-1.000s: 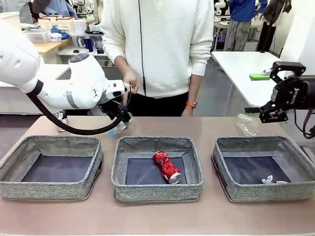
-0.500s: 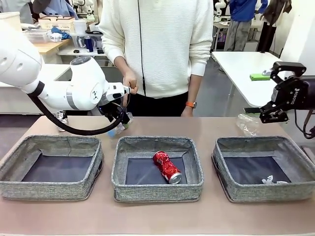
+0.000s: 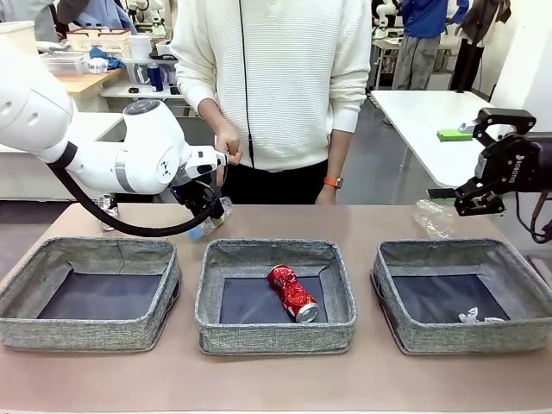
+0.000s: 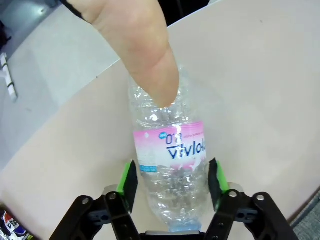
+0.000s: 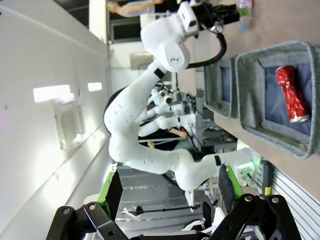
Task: Sort the waste into the appropriate baskets.
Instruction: Pick up the waste item pointed out by the person.
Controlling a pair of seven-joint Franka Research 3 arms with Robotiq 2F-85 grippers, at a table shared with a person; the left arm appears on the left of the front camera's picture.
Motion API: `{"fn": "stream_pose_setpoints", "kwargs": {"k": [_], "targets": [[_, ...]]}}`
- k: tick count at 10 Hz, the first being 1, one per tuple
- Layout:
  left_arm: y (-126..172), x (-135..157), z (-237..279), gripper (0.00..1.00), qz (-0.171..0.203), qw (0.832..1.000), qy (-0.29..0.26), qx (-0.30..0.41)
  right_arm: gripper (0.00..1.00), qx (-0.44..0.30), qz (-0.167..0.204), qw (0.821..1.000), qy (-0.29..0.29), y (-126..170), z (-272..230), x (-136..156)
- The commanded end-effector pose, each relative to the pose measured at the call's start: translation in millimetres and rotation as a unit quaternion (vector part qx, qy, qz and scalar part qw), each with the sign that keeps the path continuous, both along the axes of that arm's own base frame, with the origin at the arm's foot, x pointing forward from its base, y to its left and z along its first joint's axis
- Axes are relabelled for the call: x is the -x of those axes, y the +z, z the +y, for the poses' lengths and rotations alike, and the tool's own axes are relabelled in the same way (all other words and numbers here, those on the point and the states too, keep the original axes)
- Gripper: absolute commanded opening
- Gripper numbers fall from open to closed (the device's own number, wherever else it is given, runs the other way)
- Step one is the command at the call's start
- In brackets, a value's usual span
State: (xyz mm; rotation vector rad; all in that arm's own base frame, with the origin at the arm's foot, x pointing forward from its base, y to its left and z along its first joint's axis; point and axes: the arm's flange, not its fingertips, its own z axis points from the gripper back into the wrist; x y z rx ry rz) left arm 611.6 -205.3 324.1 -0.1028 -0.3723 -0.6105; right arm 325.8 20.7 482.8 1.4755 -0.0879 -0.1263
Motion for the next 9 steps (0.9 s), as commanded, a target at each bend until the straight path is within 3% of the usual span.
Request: {"fn": "stream_pose_setpoints", "kwargs": {"k": [1, 2, 9], "targets": [[-1.3, 0.0, -1.6, 0.36, 0.007, 1.0, 0.001, -0.014, 1.0, -0.009, 0.0, 1.0, -0.002, 3.2, 0.2, -0.5], [-2.1, 0.4, -0.9, 0.0, 0.009, 1.0, 0.0, -0.016, 1.0, -0.009, 0.0, 1.0, -0.002, 3.2, 0.2, -0.5], [-1.9, 6.9, 3.5, 0.0, 0.014, 0.999, 0.014, -0.026, 1.0, -0.009, 0.0, 1.0, -0.002, 3.2, 0.2, -0.5]]}}
